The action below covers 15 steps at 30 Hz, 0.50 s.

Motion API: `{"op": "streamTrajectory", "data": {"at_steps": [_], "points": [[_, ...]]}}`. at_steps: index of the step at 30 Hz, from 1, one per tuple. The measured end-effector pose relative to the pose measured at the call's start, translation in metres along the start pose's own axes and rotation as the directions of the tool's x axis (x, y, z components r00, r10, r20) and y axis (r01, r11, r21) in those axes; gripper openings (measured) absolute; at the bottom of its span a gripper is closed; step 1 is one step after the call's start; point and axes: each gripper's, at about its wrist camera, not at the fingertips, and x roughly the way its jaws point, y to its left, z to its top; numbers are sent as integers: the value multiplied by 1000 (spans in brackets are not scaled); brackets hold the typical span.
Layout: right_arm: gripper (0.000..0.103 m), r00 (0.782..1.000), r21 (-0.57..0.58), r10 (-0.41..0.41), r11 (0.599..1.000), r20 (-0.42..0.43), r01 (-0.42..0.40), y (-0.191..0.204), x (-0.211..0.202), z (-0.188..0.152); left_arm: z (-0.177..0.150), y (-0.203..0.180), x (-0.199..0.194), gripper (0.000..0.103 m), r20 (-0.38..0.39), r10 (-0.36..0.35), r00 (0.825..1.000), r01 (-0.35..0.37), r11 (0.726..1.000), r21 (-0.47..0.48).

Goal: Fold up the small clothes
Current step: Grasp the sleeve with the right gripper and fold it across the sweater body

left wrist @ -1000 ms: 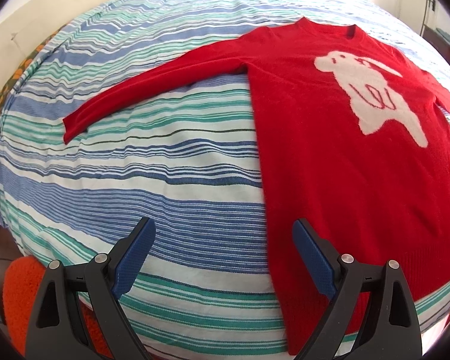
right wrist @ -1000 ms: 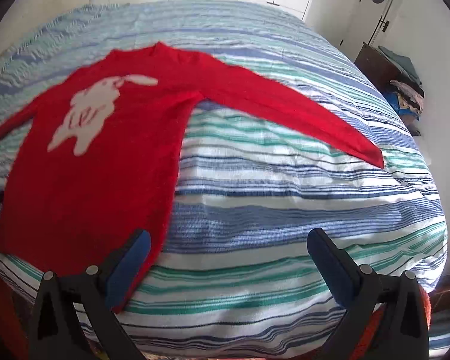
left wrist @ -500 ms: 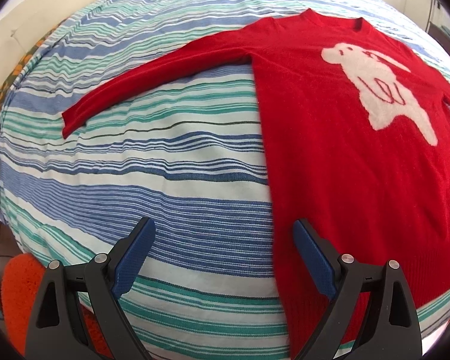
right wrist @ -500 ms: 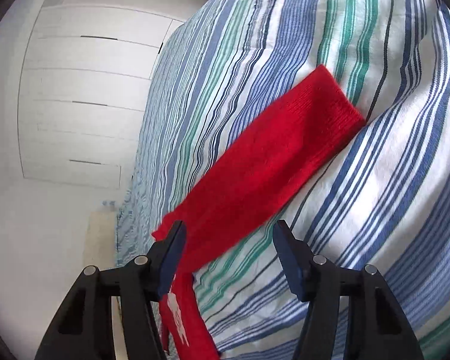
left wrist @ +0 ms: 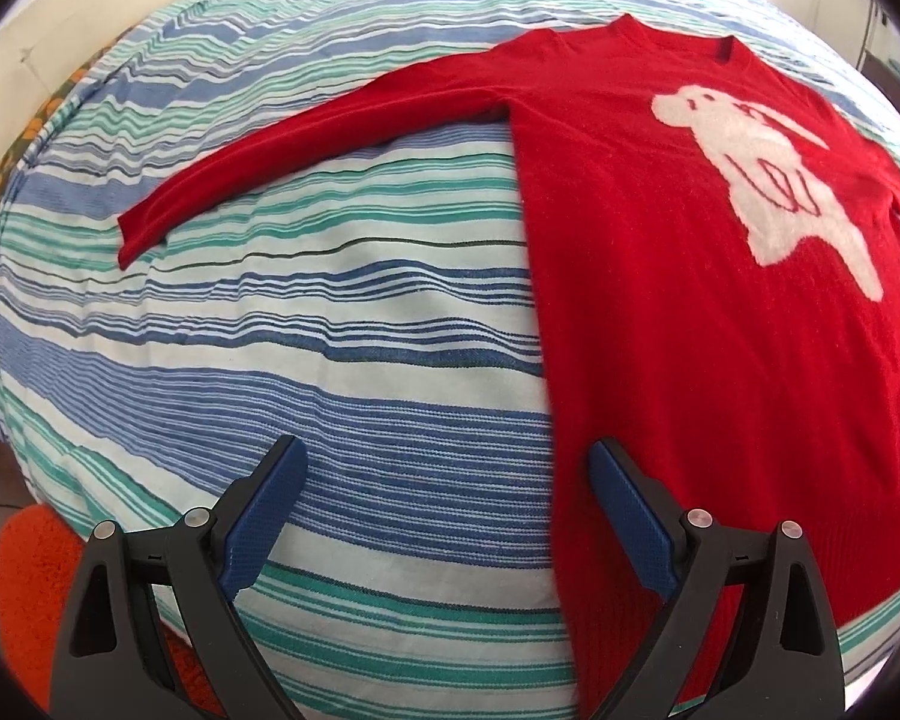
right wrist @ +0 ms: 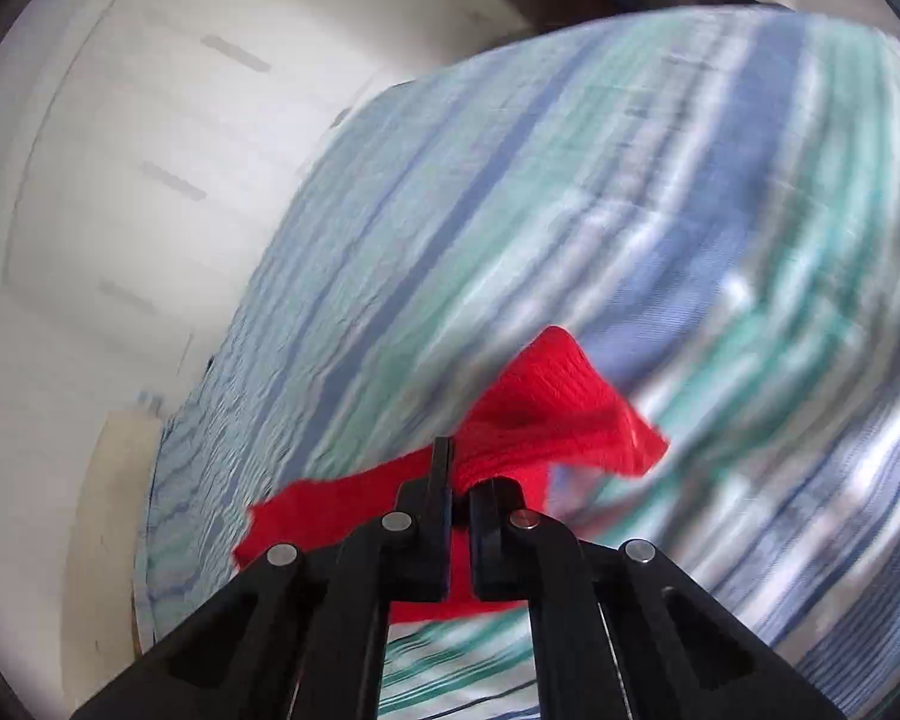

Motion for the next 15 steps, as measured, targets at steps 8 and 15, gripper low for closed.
{"op": "streamTrajectory", "data": {"at_steps": [8,15], "points": [[59,834,-289,282,845,-475,-450,250,105,-92,1,13,-5,96,7,-30,1000,30,998,-49],[66,832,-195,250,901,-496,-387,218,141,-119,4,25,-2,96,-12,-81,997,79,989,-123]]}}
